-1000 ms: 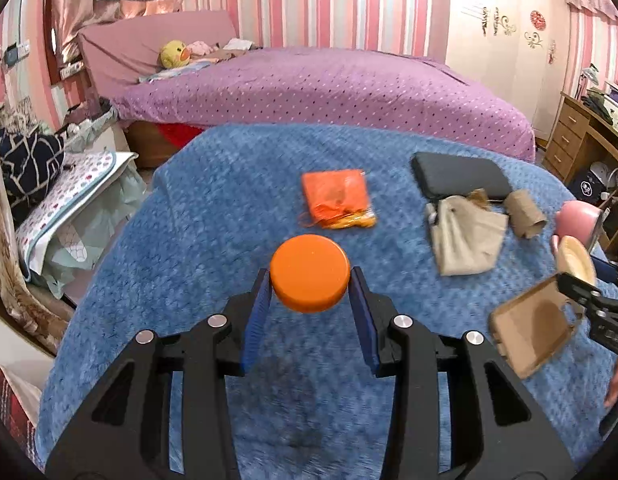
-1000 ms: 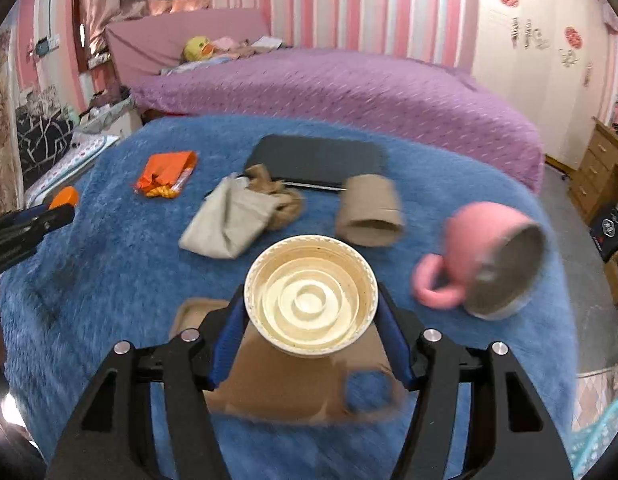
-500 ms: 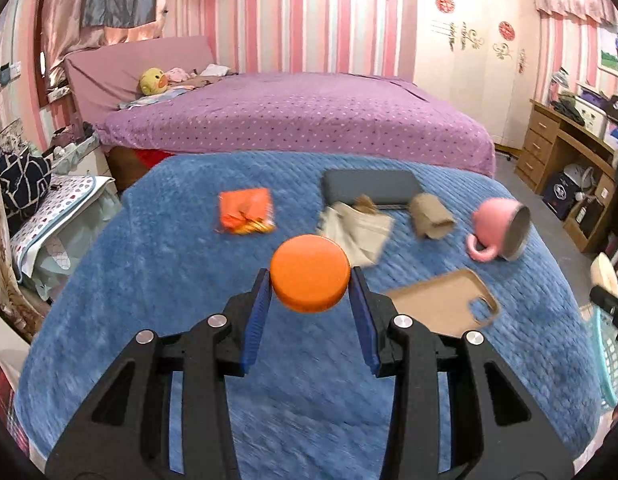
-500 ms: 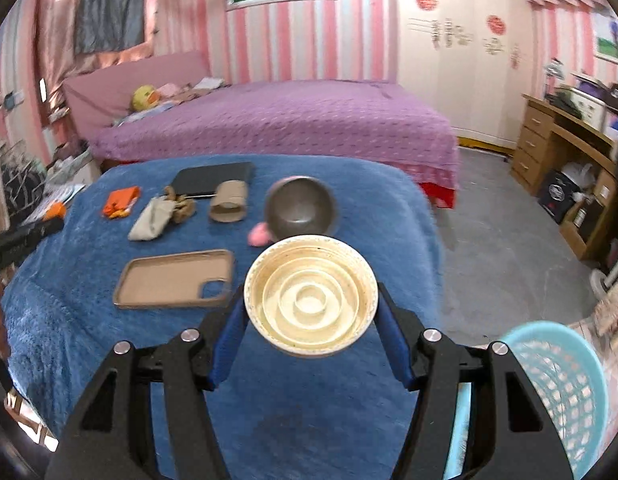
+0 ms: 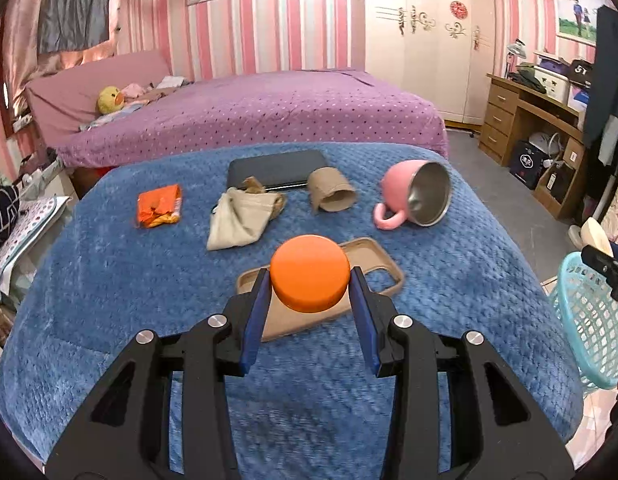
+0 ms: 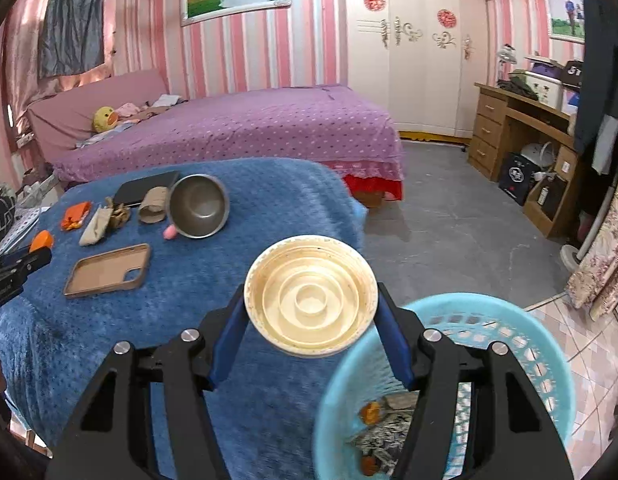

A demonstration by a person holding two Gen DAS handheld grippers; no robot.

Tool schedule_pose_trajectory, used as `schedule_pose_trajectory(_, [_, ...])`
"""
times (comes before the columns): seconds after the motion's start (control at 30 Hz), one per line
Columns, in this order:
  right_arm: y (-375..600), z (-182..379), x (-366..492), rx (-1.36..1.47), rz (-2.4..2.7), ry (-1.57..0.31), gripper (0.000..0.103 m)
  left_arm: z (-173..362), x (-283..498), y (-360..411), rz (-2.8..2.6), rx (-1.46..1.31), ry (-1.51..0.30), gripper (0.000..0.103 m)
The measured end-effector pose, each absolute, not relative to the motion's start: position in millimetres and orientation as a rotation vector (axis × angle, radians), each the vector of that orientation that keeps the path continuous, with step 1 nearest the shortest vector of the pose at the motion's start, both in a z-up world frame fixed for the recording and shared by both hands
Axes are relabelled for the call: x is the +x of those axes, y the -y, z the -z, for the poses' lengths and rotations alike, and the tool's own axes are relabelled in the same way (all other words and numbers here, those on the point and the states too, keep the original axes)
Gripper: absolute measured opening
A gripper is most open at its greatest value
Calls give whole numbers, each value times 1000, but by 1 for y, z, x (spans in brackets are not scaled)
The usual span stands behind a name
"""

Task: Collect trash
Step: 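Carry both lids over the light-blue basket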

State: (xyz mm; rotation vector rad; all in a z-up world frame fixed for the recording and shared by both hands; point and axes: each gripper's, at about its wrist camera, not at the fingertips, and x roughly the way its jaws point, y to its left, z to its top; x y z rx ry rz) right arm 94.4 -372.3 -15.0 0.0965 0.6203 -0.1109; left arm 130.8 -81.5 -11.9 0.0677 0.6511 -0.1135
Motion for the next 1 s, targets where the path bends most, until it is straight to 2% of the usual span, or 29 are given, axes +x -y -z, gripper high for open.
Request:
schedule_pose_trajectory(0.37, [433, 14, 68, 97, 203, -599, 61, 9, 124, 127, 161, 69, -631, 39])
schedule_pose_trajectory(0.7, [490, 24, 41, 113, 269, -616, 61, 0, 105, 220, 285, 84, -607, 39])
schedule_pose_trajectory(1.0, [539, 47, 27, 167, 304, -651, 61, 35, 93, 294, 404, 120, -666, 39])
